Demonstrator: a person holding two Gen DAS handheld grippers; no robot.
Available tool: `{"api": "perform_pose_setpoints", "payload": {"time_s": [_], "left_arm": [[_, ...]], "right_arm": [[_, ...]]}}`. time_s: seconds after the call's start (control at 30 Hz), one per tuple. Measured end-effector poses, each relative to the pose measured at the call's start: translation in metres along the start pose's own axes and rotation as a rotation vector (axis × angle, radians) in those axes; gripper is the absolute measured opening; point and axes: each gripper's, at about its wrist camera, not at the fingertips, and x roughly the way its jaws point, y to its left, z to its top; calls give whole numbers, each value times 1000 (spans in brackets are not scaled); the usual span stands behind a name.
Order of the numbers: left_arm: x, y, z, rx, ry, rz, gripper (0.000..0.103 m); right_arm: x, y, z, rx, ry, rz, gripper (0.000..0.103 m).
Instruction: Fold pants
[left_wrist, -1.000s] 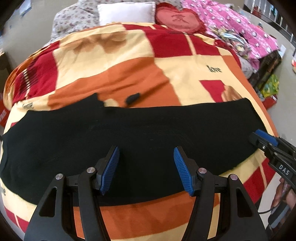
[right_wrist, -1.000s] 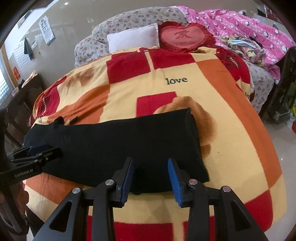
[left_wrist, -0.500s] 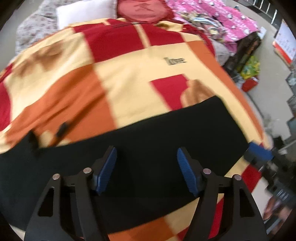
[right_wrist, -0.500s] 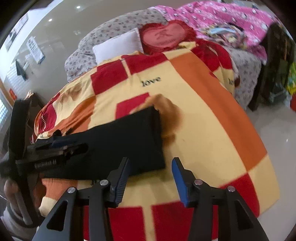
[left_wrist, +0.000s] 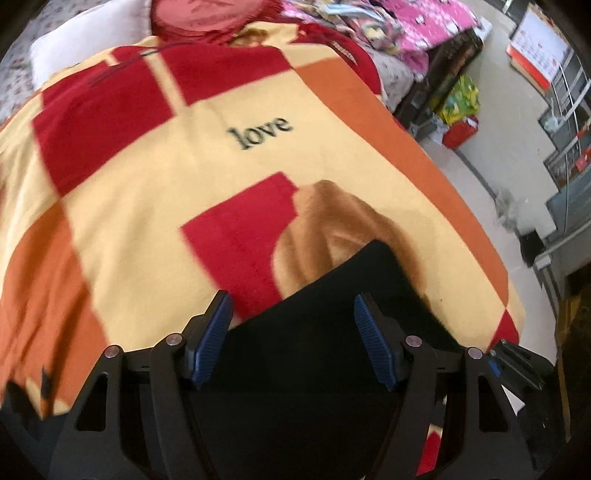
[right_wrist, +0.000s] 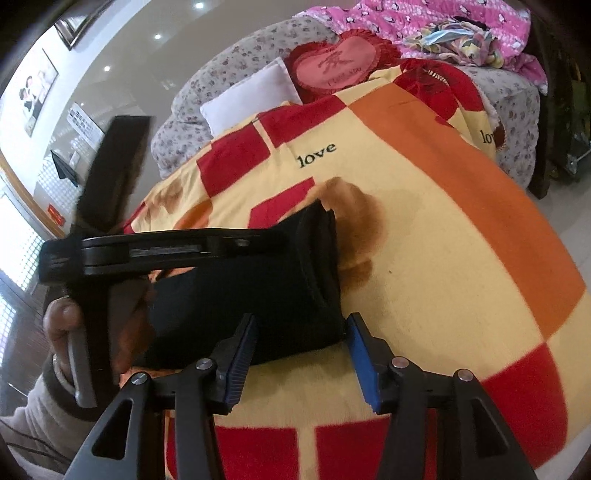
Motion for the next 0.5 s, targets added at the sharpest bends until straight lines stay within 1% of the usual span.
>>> {"api": "perform_pose_setpoints", "payload": {"time_s": [0.03,0.13,0.2,0.27,0.37,0.4,0.43,0.47,0.5], "left_arm": [[1,-4,2,21,-9,6,71],[8,-16,11,70,5,-14,72],[11,-18,15,84,7,-27,73],[14,-17,20,84,13,-61,78],[17,-24,19,121,-3,-74,78],[17,-29,16,156,-15,-64,76],[17,-35,14,187,-27,-54,64],[17,-40,13,215,-41,-52,56],[16,-43,12,222,-45,-73,40]], "right_arm": [[0,0,0,-1,-4,7,50],[2,0,1,-10,-16,22,52],[4,1,2,-9,-25,33,52],[7,-1,3,-2,-39,46,52],[12,-2,6,2,-49,76,52],[13,-2,7,0,-51,81,52],[15,-3,8,8,-56,84,45],[17,-5,8,23,-56,81,29],[22,-7,9,37,-52,74,21]]}}
